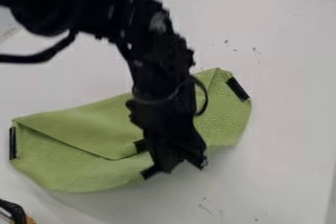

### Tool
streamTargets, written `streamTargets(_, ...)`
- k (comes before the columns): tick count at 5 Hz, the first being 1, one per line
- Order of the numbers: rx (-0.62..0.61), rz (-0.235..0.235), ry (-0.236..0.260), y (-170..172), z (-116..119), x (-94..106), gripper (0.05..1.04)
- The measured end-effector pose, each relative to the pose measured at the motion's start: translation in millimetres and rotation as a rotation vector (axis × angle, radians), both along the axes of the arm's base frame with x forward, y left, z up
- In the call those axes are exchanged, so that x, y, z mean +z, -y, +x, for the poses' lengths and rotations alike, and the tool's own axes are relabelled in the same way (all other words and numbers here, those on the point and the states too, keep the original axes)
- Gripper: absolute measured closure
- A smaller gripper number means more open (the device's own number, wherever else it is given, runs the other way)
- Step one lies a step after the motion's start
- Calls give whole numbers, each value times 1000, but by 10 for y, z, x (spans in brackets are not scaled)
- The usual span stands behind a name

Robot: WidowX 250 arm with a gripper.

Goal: Fold the cloth from bottom right to top left

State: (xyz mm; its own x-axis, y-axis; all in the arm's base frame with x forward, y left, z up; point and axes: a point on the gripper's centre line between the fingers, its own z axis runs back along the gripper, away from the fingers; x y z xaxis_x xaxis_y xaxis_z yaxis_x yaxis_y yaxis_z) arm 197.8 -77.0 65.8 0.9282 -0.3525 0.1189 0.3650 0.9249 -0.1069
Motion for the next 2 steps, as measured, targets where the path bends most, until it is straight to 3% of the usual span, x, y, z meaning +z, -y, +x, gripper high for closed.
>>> streamTargets(1,-92,-48,-31,-264,277,23,1017)
streamTargets(2,-159,-117,-34,-519,490,-174,1017)
